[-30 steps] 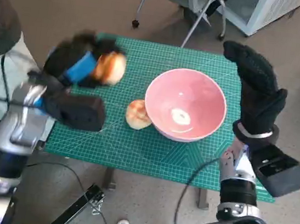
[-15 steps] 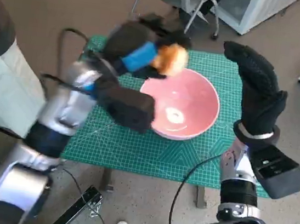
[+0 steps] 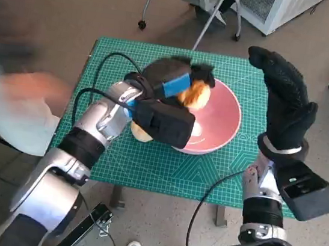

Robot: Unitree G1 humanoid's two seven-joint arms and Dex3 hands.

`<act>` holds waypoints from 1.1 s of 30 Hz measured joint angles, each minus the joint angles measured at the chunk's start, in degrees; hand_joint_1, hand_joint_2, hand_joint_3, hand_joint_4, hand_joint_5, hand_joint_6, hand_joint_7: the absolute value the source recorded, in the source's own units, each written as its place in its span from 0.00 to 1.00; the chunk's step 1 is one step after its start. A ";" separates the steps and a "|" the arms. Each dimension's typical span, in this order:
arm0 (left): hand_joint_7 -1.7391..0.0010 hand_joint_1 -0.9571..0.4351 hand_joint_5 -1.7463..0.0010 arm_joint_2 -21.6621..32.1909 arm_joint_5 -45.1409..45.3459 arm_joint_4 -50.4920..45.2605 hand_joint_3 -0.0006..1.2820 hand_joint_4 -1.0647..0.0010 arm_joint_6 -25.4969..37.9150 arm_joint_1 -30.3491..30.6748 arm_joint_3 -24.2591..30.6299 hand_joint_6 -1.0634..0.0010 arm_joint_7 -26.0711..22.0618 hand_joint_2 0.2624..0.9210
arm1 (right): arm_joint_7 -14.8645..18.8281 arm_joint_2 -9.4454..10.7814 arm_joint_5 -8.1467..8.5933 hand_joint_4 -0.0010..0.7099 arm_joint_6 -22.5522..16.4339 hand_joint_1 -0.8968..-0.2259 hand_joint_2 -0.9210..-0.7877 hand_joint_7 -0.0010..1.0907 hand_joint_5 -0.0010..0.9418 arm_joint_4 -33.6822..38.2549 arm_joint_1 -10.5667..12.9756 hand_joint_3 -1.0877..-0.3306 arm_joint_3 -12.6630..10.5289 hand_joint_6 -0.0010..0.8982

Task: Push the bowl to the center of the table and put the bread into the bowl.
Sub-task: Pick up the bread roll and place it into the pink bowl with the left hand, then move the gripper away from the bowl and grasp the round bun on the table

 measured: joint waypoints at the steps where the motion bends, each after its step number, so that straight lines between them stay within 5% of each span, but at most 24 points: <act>1: 0.84 0.57 0.96 -0.07 -0.28 0.28 0.11 0.97 0.98 -0.10 -0.01 0.98 -2.35 0.76 | -0.07 -0.01 0.00 0.51 -0.04 0.43 0.00 0.73 0.00 -0.15 0.11 0.55 -0.04 0.05; 6: 0.86 0.51 0.99 0.19 -1.54 0.46 0.08 1.00 2.20 -0.21 0.14 1.00 -8.67 0.76 | -0.75 -0.21 -0.19 0.51 -0.32 0.43 0.00 0.73 0.00 -0.63 0.64 0.55 -0.20 0.05; 16: 0.85 0.47 1.00 4.49 -8.75 -6.98 0.06 1.00 -5.85 2.89 5.13 0.96 -9.15 0.80 | -2.76 -0.65 -1.37 0.50 -1.24 0.43 0.00 0.72 0.00 -1.04 1.02 0.54 -0.20 0.04; 22: 0.93 0.49 0.99 8.99 -12.64 -16.58 0.01 0.95 -6.20 8.22 9.80 0.81 -9.28 0.90 | -3.37 -0.84 -1.96 0.50 -1.66 0.42 0.00 0.72 0.00 -1.02 1.27 0.54 -0.02 0.04; 33: 0.94 0.51 0.98 15.29 -16.30 -32.14 0.00 0.87 -2.62 21.67 16.88 0.73 -7.22 0.90 | -3.61 -1.22 -1.96 0.50 -1.68 0.42 0.00 0.71 0.00 -1.03 1.42 0.54 0.26 0.04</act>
